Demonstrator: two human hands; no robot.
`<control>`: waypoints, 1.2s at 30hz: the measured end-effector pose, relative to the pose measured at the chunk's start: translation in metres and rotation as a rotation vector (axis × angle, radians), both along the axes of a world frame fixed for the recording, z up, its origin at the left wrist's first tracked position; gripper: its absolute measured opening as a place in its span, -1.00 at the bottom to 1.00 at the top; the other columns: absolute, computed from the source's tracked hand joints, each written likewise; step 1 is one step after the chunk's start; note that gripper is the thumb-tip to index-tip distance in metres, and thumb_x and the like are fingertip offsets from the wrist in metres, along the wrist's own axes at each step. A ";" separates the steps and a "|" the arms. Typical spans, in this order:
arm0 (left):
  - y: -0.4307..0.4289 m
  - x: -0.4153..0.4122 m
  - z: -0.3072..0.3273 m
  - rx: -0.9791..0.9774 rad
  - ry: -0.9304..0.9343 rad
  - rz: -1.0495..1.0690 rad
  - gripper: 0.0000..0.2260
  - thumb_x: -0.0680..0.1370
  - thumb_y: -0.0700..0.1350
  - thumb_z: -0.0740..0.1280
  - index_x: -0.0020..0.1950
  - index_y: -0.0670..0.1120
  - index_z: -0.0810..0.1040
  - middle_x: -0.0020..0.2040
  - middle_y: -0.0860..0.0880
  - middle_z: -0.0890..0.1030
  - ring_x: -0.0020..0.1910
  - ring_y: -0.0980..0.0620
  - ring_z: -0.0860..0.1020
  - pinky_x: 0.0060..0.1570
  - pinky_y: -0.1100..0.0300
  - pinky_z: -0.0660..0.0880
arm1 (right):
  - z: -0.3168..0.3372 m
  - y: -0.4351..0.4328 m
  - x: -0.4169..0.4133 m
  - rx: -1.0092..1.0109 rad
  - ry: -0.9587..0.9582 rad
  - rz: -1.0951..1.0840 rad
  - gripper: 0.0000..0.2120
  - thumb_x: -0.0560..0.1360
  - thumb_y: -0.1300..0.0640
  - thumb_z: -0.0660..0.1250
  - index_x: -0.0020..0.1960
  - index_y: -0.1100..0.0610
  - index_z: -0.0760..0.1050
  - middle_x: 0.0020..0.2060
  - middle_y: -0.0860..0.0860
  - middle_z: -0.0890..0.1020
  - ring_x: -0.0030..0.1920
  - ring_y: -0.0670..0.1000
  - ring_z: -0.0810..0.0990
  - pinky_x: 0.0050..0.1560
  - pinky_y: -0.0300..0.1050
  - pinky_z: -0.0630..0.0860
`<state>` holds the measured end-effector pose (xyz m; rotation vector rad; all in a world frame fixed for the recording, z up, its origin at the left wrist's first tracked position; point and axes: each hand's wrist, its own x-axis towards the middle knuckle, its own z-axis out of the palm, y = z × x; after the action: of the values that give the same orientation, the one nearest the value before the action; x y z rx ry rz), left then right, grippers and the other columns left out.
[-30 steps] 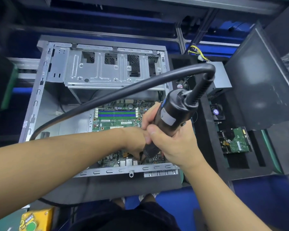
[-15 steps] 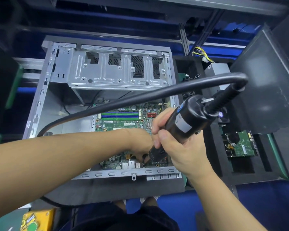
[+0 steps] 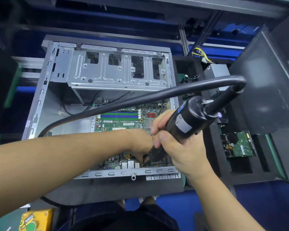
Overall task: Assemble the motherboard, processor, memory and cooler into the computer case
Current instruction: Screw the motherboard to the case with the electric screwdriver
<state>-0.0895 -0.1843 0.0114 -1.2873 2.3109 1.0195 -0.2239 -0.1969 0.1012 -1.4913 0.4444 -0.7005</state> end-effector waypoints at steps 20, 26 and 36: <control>-0.002 -0.007 -0.018 -0.074 0.034 -0.083 -0.86 0.39 -0.04 0.48 -0.09 0.01 0.64 -0.10 0.08 0.64 -0.08 0.01 0.58 -0.08 0.13 0.52 | 0.033 -0.017 0.012 -0.003 -0.060 -0.040 -0.90 0.46 0.15 0.36 -0.07 -0.03 0.59 -0.20 0.15 0.61 -0.39 0.04 0.52 -0.27 -0.07 0.49; -0.007 -0.009 -0.023 -0.061 0.007 -0.081 -0.89 0.35 -0.03 0.47 -0.15 0.04 0.65 -0.19 0.14 0.62 -0.13 0.07 0.57 -0.03 0.08 0.54 | 0.049 -0.024 0.002 -0.004 -0.084 -0.066 -0.90 0.46 0.15 0.36 -0.07 -0.03 0.58 -0.19 0.13 0.61 -0.38 0.04 0.53 -0.27 -0.06 0.49; -0.006 -0.016 -0.023 -0.225 -0.143 -0.218 -0.89 0.42 -0.08 0.26 -0.13 -0.05 0.55 -0.20 -0.05 0.59 -0.19 -0.13 0.55 -0.20 0.08 0.49 | 0.075 -0.028 -0.014 0.023 -0.024 -0.153 -0.82 0.36 0.08 0.41 -0.10 0.14 0.50 -0.19 0.33 0.57 -0.35 0.10 0.50 -0.21 0.09 0.49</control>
<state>-0.1056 -0.1905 -0.0113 -1.1120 2.4408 0.5924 -0.2381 -0.2253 0.1764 -1.4359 0.5506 -0.8297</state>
